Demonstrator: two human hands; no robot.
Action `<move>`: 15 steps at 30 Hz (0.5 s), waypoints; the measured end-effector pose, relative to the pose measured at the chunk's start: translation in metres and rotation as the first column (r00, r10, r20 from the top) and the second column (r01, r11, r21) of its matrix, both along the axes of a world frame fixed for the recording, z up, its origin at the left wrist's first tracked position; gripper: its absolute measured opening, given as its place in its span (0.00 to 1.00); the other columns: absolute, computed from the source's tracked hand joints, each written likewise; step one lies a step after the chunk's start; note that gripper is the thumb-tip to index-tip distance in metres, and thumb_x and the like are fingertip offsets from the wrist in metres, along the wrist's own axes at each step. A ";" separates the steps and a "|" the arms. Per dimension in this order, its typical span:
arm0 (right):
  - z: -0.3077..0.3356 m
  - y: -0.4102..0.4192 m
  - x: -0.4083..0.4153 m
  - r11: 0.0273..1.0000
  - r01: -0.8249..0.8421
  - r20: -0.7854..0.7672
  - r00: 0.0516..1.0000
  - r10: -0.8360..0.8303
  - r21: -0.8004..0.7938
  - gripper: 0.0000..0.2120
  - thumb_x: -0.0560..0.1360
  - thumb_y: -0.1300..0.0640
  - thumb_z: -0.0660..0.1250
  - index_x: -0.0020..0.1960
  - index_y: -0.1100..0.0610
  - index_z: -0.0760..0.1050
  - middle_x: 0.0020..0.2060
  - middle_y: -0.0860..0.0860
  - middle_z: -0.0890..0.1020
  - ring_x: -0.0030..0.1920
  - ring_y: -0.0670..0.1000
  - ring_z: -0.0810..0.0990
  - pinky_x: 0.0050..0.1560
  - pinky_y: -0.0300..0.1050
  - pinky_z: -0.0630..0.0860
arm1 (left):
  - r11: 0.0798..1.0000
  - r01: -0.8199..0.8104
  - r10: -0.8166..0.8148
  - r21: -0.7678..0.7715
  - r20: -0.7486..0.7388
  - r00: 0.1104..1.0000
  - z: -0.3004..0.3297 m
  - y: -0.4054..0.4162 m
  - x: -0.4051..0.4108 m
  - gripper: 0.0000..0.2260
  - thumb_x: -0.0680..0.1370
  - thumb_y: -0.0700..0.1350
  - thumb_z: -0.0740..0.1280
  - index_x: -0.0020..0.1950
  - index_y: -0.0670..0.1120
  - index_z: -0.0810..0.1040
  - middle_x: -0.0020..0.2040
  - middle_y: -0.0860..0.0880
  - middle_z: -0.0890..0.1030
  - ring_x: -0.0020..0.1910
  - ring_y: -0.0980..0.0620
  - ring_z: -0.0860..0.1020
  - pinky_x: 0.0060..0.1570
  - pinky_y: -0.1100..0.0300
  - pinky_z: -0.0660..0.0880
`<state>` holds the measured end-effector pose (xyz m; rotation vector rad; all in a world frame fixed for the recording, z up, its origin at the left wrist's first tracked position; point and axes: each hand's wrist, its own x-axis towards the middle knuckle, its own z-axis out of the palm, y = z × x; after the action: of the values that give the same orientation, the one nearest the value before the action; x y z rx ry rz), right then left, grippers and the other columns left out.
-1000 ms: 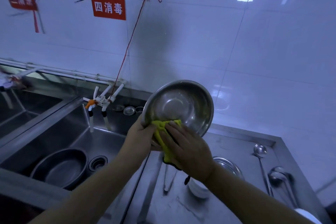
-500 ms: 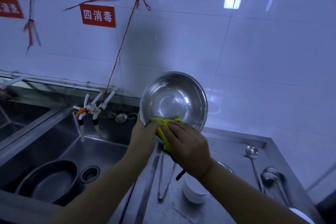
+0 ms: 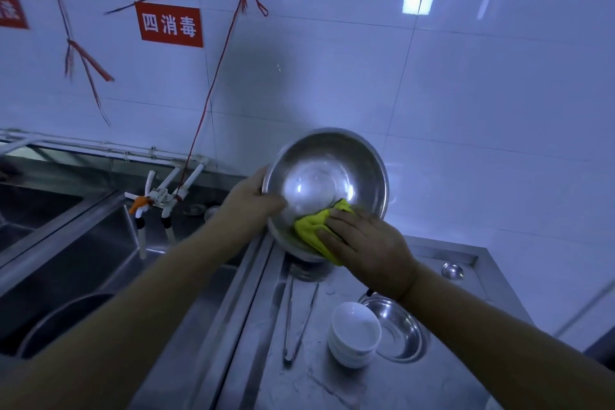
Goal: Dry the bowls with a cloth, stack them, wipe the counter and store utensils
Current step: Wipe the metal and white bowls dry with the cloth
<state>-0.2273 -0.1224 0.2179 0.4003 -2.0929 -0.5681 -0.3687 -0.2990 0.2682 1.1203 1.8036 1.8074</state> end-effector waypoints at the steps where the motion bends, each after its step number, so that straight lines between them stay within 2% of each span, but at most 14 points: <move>1: -0.002 -0.009 -0.004 0.996 0.031 -0.045 0.998 -0.035 -0.085 0.09 0.72 0.61 0.73 0.52 0.60 0.83 0.48 0.58 0.84 0.52 0.57 0.82 0.55 0.53 0.78 | 0.996 -0.053 0.050 0.071 0.036 0.998 -0.009 0.007 0.010 0.20 0.65 0.39 0.65 0.54 0.55 0.78 0.47 0.48 0.83 0.48 0.49 0.81 0.46 0.53 0.80; 2: -0.004 -0.019 -0.010 0.983 0.053 -0.083 0.994 -0.068 -0.174 0.10 0.72 0.60 0.73 0.53 0.60 0.83 0.48 0.58 0.84 0.52 0.57 0.83 0.54 0.53 0.78 | 0.986 -0.088 0.077 0.143 0.079 0.994 -0.019 0.015 0.021 0.21 0.66 0.38 0.65 0.56 0.54 0.77 0.49 0.48 0.83 0.49 0.49 0.81 0.47 0.52 0.80; 4: -0.010 -0.040 -0.020 0.948 0.066 -0.130 0.985 -0.112 -0.312 0.12 0.74 0.58 0.71 0.56 0.59 0.82 0.50 0.57 0.84 0.53 0.57 0.82 0.56 0.52 0.78 | 0.956 -0.125 0.075 0.264 0.194 0.978 -0.034 0.027 0.040 0.18 0.69 0.39 0.64 0.53 0.56 0.79 0.47 0.51 0.84 0.48 0.52 0.82 0.42 0.59 0.79; 7: -0.019 -0.054 -0.024 0.931 0.059 -0.150 0.981 -0.120 -0.360 0.15 0.77 0.57 0.68 0.62 0.58 0.78 0.55 0.57 0.82 0.57 0.56 0.81 0.58 0.52 0.77 | 0.932 -0.143 0.042 0.332 0.294 0.955 -0.037 0.029 0.041 0.13 0.72 0.44 0.62 0.47 0.59 0.82 0.43 0.53 0.84 0.44 0.56 0.82 0.38 0.66 0.77; 9: -0.021 -0.046 -0.018 0.959 0.038 -0.127 0.989 -0.076 -0.280 0.15 0.77 0.59 0.68 0.63 0.58 0.77 0.56 0.58 0.82 0.59 0.56 0.80 0.58 0.52 0.77 | 0.937 -0.094 0.015 0.335 0.230 0.973 -0.035 0.025 0.033 0.12 0.74 0.44 0.61 0.48 0.58 0.82 0.45 0.53 0.84 0.45 0.55 0.82 0.39 0.65 0.77; 12: -0.015 -0.015 -0.005 0.997 -0.004 -0.019 1.000 0.002 -0.078 0.13 0.77 0.62 0.67 0.61 0.58 0.79 0.57 0.58 0.82 0.61 0.57 0.79 0.61 0.53 0.75 | 0.951 -0.030 0.012 0.308 0.061 0.998 -0.029 0.015 0.023 0.13 0.73 0.41 0.60 0.48 0.55 0.80 0.41 0.54 0.83 0.41 0.57 0.81 0.37 0.66 0.76; 15: 0.000 0.021 0.007 0.991 -0.009 0.138 0.990 -0.009 0.130 0.13 0.80 0.62 0.60 0.61 0.57 0.79 0.57 0.58 0.81 0.61 0.58 0.78 0.64 0.58 0.71 | 0.991 0.039 -0.025 0.125 -0.111 0.993 -0.015 0.006 0.013 0.15 0.70 0.41 0.58 0.48 0.57 0.77 0.39 0.57 0.82 0.39 0.59 0.79 0.36 0.67 0.76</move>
<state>-0.2202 -0.1015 0.2175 0.5282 -2.1942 -0.6973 -0.3556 -0.2930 0.2532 1.3122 1.7397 1.8982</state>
